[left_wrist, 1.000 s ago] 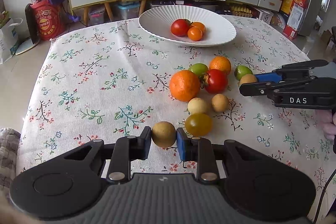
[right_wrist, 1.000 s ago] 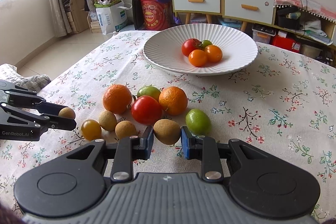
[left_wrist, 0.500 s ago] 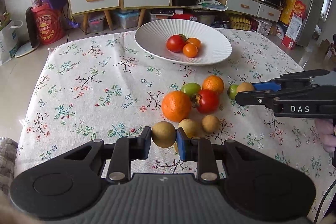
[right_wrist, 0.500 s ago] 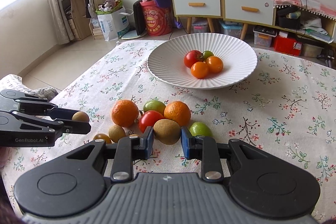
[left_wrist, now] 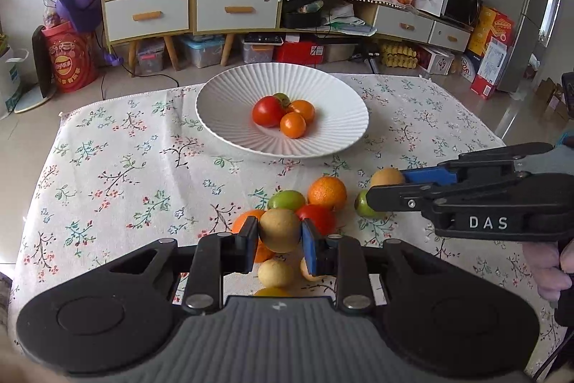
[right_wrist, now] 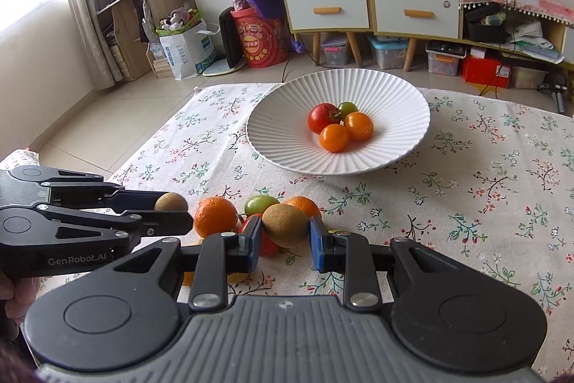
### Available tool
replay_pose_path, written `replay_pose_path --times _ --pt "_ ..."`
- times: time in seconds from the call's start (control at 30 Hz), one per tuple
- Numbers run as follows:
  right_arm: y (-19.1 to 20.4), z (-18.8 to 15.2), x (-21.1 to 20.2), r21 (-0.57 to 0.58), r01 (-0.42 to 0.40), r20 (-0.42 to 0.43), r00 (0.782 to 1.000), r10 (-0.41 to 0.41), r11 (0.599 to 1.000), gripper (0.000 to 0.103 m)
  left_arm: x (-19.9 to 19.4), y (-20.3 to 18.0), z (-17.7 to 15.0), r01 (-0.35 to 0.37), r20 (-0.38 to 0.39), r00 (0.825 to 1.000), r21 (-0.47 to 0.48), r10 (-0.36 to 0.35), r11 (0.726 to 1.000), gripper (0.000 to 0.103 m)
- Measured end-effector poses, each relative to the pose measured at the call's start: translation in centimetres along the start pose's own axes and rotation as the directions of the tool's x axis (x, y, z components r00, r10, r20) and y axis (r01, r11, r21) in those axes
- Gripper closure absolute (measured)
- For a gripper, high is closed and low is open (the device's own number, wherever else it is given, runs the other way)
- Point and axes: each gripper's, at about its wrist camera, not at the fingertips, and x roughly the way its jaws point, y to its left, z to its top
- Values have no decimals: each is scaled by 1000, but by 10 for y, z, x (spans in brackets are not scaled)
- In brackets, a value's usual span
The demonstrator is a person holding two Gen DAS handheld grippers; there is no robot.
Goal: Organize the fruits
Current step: 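Lift both kiwis and carry them over the white bowl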
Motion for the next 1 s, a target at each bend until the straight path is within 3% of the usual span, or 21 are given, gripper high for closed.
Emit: replay_pose_path --times 1.0 --pt "-53 41 16 129 59 52 996 -67 990 78 55 -20 50 -20 63 998 -97 26 995 84"
